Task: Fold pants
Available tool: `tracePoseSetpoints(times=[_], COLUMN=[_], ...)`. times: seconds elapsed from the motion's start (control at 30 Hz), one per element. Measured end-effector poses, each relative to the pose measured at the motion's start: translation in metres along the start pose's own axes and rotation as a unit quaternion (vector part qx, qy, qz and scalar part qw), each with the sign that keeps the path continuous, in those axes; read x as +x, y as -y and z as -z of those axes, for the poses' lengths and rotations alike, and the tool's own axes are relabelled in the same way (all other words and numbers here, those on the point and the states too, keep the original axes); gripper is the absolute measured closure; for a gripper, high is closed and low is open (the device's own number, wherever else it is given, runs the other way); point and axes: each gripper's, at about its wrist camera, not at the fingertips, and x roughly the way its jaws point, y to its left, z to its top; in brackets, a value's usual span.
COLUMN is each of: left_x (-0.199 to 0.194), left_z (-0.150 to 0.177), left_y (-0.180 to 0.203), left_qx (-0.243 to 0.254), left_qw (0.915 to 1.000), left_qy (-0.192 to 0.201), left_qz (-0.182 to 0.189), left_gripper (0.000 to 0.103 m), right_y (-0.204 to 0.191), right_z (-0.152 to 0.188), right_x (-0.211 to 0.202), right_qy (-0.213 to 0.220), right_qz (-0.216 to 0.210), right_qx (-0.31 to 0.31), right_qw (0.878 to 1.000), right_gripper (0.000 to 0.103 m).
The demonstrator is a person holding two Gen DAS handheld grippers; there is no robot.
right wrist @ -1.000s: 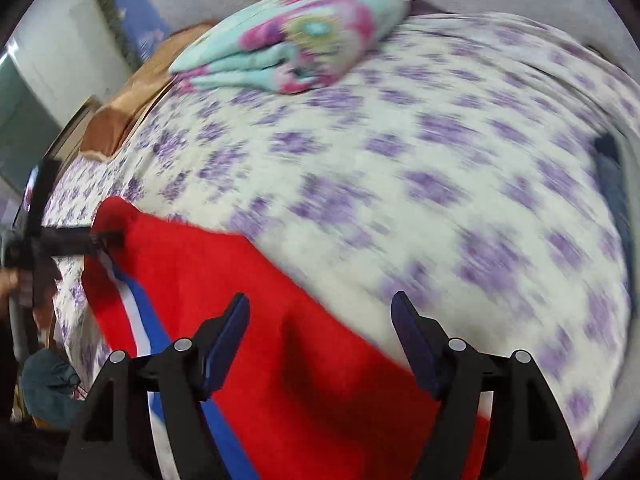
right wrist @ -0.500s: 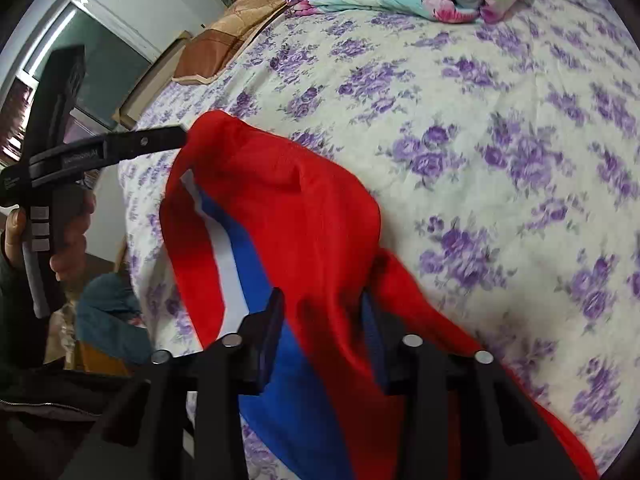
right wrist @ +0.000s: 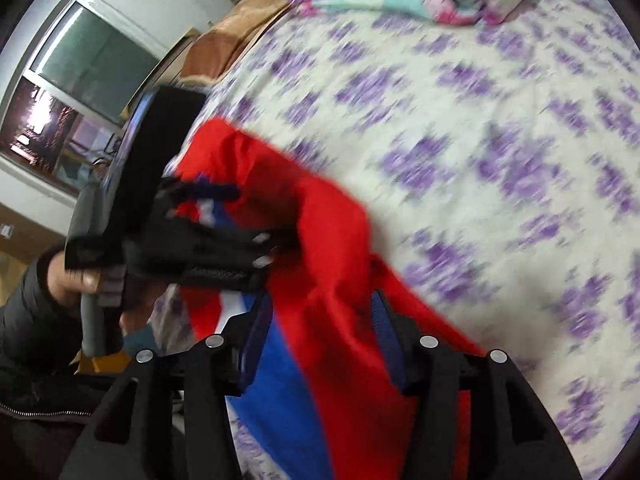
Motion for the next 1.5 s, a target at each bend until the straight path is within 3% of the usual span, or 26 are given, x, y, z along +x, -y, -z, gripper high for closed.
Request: tracePoseSetpoints(times=[0.17, 0.2, 0.27, 0.33, 0.5, 0.87, 1.0, 1.17, 1.33, 1.37, 1.47, 1.5], left_x=[-0.002, -0.002, -0.002, -0.003, -0.012, -0.027, -0.028, -0.029, -0.023, -0.025, -0.039, -0.043], left_z=[0.001, 0.001, 0.001, 0.002, 0.009, 0.025, 0.026, 0.028, 0.023, 0.024, 0.025, 0.026], left_y=[0.005, 0.006, 0.008, 0.008, -0.005, -0.023, -0.028, -0.033, -0.02, -0.021, -0.032, -0.036], left_qx=[0.006, 0.007, 0.008, 0.008, 0.002, -0.009, -0.008, -0.014, 0.006, 0.01, 0.0, -0.006], left_qw=[1.0, 1.0, 0.9999, 0.9999, 0.9998, 0.999, 0.999, 0.9985, 0.9992, 0.9991, 0.9983, 0.998], left_qy=[0.004, 0.006, 0.008, 0.01, 0.014, 0.022, 0.021, 0.023, 0.021, 0.02, 0.026, 0.028], left_qz=[-0.002, -0.002, -0.001, 0.002, 0.014, 0.039, 0.04, 0.047, 0.034, 0.037, 0.051, 0.057], left_gripper=[0.007, 0.007, 0.007, 0.007, 0.008, 0.008, 0.008, 0.008, 0.008, 0.008, 0.008, 0.008], right_y=[0.028, 0.032, 0.037, 0.03, -0.007, -0.021, -0.025, -0.015, 0.001, 0.003, 0.013, 0.019], right_z=[-0.024, -0.029, -0.036, -0.037, -0.025, -0.015, -0.021, -0.046, -0.06, -0.06, -0.061, -0.059], right_x=[-0.019, -0.016, -0.002, 0.012, 0.033, 0.04, 0.042, 0.001, 0.047, 0.05, 0.031, 0.015], right_qy=[0.058, 0.058, 0.044, 0.023, -0.022, -0.038, -0.029, 0.046, 0.004, 0.006, 0.025, 0.044], right_qz=[0.026, 0.026, 0.024, 0.005, 0.004, 0.039, 0.045, 0.084, 0.16, 0.159, 0.167, 0.178], right_qx=[0.059, 0.072, 0.093, 0.089, 0.021, -0.006, -0.023, -0.021, -0.068, -0.066, -0.032, -0.017], right_qw=[0.996, 0.995, 0.994, 0.996, 1.0, 0.999, 0.998, 0.995, 0.985, 0.985, 0.985, 0.983], right_gripper=[0.052, 0.06, 0.067, 0.067, 0.069, 0.066, 0.09, 0.097, 0.096, 0.091, 0.057, 0.057])
